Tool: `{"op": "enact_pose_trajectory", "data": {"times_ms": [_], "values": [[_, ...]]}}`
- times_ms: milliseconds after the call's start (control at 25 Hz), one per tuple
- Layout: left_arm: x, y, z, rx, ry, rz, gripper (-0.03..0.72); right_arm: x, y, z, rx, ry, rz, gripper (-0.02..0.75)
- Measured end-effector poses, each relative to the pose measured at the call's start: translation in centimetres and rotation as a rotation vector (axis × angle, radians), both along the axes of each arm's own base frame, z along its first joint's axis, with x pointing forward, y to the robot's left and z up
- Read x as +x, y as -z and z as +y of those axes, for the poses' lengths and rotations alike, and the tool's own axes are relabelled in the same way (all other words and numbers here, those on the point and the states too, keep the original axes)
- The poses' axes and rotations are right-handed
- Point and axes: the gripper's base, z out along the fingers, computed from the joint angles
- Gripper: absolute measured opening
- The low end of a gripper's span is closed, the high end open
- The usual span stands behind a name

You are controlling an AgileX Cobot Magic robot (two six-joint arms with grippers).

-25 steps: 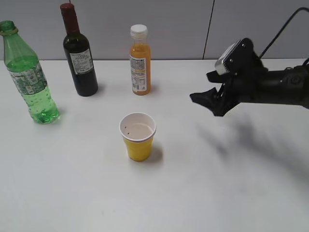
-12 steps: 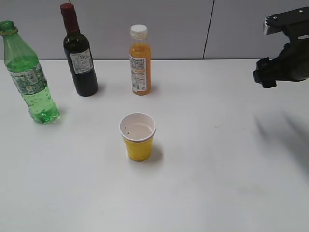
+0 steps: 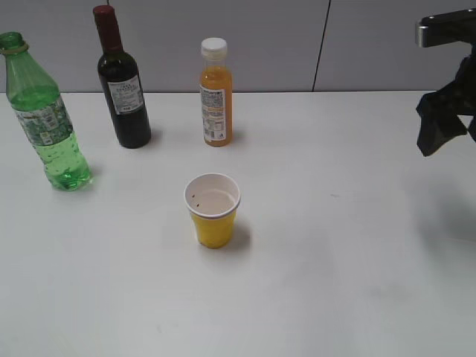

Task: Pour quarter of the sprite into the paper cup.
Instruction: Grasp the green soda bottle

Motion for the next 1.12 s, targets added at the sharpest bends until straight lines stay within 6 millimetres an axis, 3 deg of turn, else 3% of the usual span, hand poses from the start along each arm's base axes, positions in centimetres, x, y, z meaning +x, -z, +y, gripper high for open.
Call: {"op": "enact_pose_trajectory", "data": {"times_ms": [200,440,520,880,1120], "values": [[0.0,0.0,0.0,0.0,0.0,0.0,0.583,-1.7,-0.8,-2.1,0.011,0.065,0.164,0.594],[0.0,0.0,0.0,0.0,0.0,0.0,0.583,-4.4,-3.8,-4.3,0.03,0.13,0.094,0.592],[0.0,0.0,0.0,0.0,0.0,0.0,0.583,-6.2,-4.2,-4.8,0.035,0.147,0.079,0.592],[0.0,0.0,0.0,0.0,0.0,0.0,0.583,-16.3,-2.2,-5.2,0.074,0.18,0.001,0.592],[0.0,0.0,0.0,0.0,0.0,0.0,0.583,-21.3,-1.5,-5.1,0.089,0.176,-0.119,0.592]]}}
